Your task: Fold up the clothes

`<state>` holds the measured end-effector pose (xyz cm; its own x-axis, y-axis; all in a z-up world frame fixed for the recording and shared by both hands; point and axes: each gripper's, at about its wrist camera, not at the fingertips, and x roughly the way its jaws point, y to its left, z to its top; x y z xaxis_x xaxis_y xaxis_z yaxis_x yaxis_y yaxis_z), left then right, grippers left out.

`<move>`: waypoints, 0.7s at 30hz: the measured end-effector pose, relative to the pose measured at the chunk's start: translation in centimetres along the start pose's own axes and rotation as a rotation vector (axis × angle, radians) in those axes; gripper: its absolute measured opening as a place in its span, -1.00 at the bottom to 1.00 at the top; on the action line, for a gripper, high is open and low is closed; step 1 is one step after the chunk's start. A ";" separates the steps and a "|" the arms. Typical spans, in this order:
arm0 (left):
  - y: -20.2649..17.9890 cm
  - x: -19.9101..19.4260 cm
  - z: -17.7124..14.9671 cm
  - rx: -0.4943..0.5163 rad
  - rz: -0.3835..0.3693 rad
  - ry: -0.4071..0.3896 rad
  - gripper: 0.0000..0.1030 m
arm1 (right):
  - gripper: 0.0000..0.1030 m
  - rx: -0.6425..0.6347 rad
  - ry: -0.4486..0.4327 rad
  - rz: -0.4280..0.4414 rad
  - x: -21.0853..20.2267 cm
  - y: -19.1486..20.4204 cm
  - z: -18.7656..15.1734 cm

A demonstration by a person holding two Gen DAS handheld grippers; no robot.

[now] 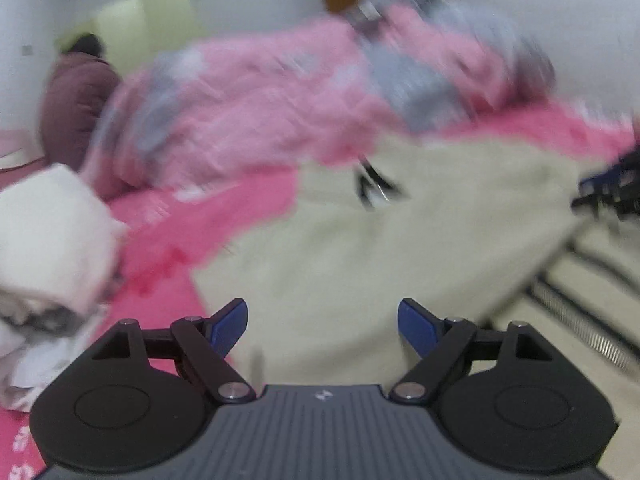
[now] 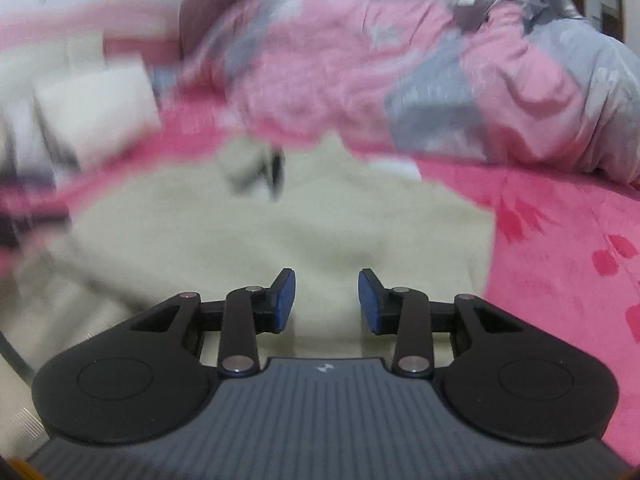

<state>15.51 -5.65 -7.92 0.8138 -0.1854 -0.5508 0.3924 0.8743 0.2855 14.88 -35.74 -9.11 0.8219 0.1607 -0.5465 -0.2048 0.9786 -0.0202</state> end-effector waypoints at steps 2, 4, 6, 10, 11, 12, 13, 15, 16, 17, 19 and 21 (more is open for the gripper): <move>-1.3 1.5 -0.7 0.026 0.004 0.048 0.64 | -0.33 -0.015 0.028 -0.019 0.7 -0.6 -0.7; -1.1 1.4 -0.8 0.006 0.000 0.044 0.65 | -0.32 0.012 0.007 -0.016 0.1 -1.2 -0.1; -0.7 1.5 -0.8 -0.025 -0.016 0.055 0.68 | -0.30 0.014 -0.018 -0.042 -0.5 -1.6 0.8; -0.3 1.7 -0.9 -0.045 -0.018 0.052 0.72 | -0.29 0.151 -0.068 -0.069 -1.2 -4.9 0.8; -0.2 1.6 -0.9 -0.050 -0.022 0.053 0.72 | -0.29 0.193 -0.061 -0.076 -0.8 -5.8 0.2; -0.1 1.6 -0.9 -0.055 -0.027 0.053 0.72 | -0.29 0.235 -0.054 -0.084 -0.5 -6.8 -0.3; 0.3 1.6 -0.8 -0.065 -0.035 0.056 0.72 | -0.27 0.276 -0.018 -0.069 0.5 -7.5 -1.1; 0.9 1.0 -0.3 -0.090 -0.036 0.054 0.67 | -0.26 0.316 0.002 -0.075 0.9 -8.3 -1.5; 1.3 0.5 0.0 -0.110 -0.024 0.038 0.66 | -0.26 0.314 -0.015 -0.098 0.4 -8.3 -1.0; 1.7 -0.3 0.5 -0.137 -0.007 0.002 0.66 | -0.26 0.312 -0.032 -0.120 -0.2 -8.3 -0.5; 2.0 -1.0 1.7 -0.148 0.001 -0.050 0.66 | -0.26 0.312 -0.076 -0.126 -1.2 -8.0 0.7; 1.8 -0.6 3.3 -0.130 -0.002 -0.070 0.66 | -0.26 0.314 -0.127 -0.093 -2.2 -7.5 2.2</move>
<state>17.13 -5.46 -4.52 0.8427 -0.2146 -0.4937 0.3392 0.9239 0.1774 15.74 -43.12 -5.92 0.8929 0.0647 -0.4456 0.0312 0.9784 0.2046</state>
